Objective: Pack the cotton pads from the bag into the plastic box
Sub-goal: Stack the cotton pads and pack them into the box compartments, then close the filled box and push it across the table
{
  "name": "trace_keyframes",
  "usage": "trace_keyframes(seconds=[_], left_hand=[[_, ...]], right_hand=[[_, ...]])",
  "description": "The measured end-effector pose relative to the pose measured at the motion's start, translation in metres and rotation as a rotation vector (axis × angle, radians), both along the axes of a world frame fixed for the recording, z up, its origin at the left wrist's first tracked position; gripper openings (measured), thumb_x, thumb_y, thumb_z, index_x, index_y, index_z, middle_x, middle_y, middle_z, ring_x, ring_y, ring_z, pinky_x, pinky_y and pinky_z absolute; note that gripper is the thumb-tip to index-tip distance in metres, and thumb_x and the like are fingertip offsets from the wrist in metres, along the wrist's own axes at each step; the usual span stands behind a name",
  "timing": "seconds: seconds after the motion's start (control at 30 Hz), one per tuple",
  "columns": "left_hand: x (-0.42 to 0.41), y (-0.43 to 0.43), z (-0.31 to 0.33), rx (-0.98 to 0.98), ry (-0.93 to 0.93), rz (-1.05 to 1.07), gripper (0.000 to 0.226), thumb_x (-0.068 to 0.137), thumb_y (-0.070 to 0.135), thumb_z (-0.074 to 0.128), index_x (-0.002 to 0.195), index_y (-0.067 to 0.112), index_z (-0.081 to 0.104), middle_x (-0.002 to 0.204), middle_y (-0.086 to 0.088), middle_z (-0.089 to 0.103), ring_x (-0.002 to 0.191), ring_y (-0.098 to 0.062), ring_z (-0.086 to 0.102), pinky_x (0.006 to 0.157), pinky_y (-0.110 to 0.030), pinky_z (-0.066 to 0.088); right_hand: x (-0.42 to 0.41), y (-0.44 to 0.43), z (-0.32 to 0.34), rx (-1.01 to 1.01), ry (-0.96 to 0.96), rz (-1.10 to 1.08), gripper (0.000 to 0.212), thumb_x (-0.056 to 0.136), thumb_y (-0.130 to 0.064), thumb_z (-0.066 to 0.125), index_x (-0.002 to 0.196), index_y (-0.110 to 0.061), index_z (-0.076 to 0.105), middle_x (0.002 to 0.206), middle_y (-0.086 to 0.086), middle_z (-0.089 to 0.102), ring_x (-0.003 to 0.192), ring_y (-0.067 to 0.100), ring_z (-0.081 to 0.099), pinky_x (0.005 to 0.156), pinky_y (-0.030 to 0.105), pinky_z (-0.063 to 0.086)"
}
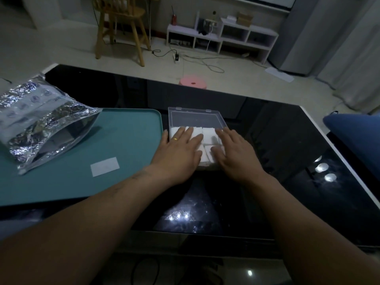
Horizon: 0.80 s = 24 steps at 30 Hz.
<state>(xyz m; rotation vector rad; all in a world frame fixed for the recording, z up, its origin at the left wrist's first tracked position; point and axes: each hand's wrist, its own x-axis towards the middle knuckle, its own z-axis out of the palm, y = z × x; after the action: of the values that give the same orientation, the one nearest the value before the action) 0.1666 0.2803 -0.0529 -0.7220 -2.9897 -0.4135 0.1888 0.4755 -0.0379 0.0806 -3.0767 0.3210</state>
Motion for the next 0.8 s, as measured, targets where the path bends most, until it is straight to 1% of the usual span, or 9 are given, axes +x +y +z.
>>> trace_keyframes(seconds=[0.1,0.23,0.33,0.4,0.5,0.57,0.63,0.7,0.8], left_hand=[[-0.004,-0.002,0.000,-0.027,-0.118,-0.001,0.058,0.105,0.045,0.027,0.161,0.037,0.017,0.172,0.001,0.007,0.158,-0.021,0.000,0.124,-0.061,-0.001],[-0.004,-0.001,-0.001,-0.017,-0.150,0.006,0.061,0.101,0.041,0.029,0.160,0.040,0.016,0.172,0.002,0.006,0.158,-0.021,-0.002,0.123,-0.063,-0.001],[-0.004,0.000,-0.001,0.042,-0.147,0.010,0.062,0.099,0.040,0.033,0.160,0.040,0.018,0.172,0.001,0.008,0.158,-0.022,0.000,0.123,-0.062,0.001],[-0.009,-0.002,0.005,0.162,-0.046,0.070,0.059,0.098,0.037,0.041,0.156,0.036,0.030,0.168,-0.001,0.022,0.155,-0.024,0.014,0.123,-0.057,0.013],[-0.032,-0.022,0.022,0.364,-0.010,0.302,0.044,0.097,0.033,0.048,0.140,0.023,0.052,0.146,-0.008,0.045,0.136,-0.032,0.040,0.111,-0.046,0.036],[-0.056,-0.037,0.029,0.457,-0.135,0.465,0.037,0.097,0.033,0.048,0.130,0.019,0.057,0.134,-0.010,0.053,0.124,-0.034,0.049,0.103,-0.044,0.043],[-0.076,-0.047,0.033,0.550,-0.292,0.517,0.028,0.096,0.032,0.048,0.116,0.017,0.061,0.114,-0.008,0.061,0.101,-0.031,0.058,0.087,-0.038,0.048],[-0.090,-0.049,0.035,0.589,-0.419,0.492,0.018,0.096,0.024,0.047,0.089,0.012,0.058,0.089,-0.011,0.057,0.074,-0.028,0.054,0.068,-0.033,0.045],[-0.108,-0.047,0.035,0.541,-0.471,0.497,0.019,0.098,0.020,0.048,0.091,0.008,0.061,0.087,-0.011,0.057,0.080,-0.028,0.053,0.070,-0.034,0.045]], right_hand=[[-0.003,-0.002,-0.008,0.039,-0.138,0.005,0.062,0.110,-0.050,0.029,0.166,-0.028,0.015,0.175,0.000,0.008,0.161,0.020,0.003,0.127,0.051,0.008],[-0.005,-0.005,-0.011,0.077,-0.165,-0.029,0.061,0.110,-0.049,0.023,0.167,-0.029,0.011,0.175,0.000,0.004,0.161,0.020,0.000,0.127,0.053,0.004],[-0.004,-0.007,-0.010,0.027,-0.121,-0.045,0.060,0.109,-0.049,0.026,0.166,-0.029,0.017,0.174,0.001,0.011,0.161,0.022,0.007,0.126,0.058,0.010],[-0.009,-0.002,-0.005,-0.091,0.028,-0.085,0.056,0.108,-0.049,0.032,0.159,-0.027,0.034,0.167,0.002,0.031,0.155,0.024,0.025,0.124,0.060,0.022],[-0.030,0.006,0.016,-0.330,0.203,-0.187,0.037,0.104,-0.043,0.041,0.125,-0.022,0.064,0.126,0.001,0.063,0.115,0.020,0.058,0.102,0.051,0.048],[-0.048,0.010,0.031,-0.488,0.134,-0.274,0.029,0.105,-0.030,0.045,0.104,-0.012,0.069,0.100,0.002,0.064,0.093,0.020,0.059,0.084,0.039,0.049],[-0.069,0.016,0.035,-0.558,-0.002,-0.324,0.028,0.104,-0.021,0.048,0.089,-0.009,0.069,0.084,0.005,0.063,0.081,0.023,0.058,0.068,0.033,0.042],[-0.090,0.023,0.029,-0.589,-0.140,-0.375,0.030,0.102,-0.019,0.050,0.082,-0.006,0.069,0.076,0.009,0.063,0.071,0.026,0.057,0.060,0.031,0.040],[-0.117,0.030,0.015,-0.651,-0.253,-0.500,0.023,0.098,-0.018,0.059,0.098,0.001,0.072,0.088,0.017,0.065,0.075,0.029,0.059,0.060,0.030,0.042]])
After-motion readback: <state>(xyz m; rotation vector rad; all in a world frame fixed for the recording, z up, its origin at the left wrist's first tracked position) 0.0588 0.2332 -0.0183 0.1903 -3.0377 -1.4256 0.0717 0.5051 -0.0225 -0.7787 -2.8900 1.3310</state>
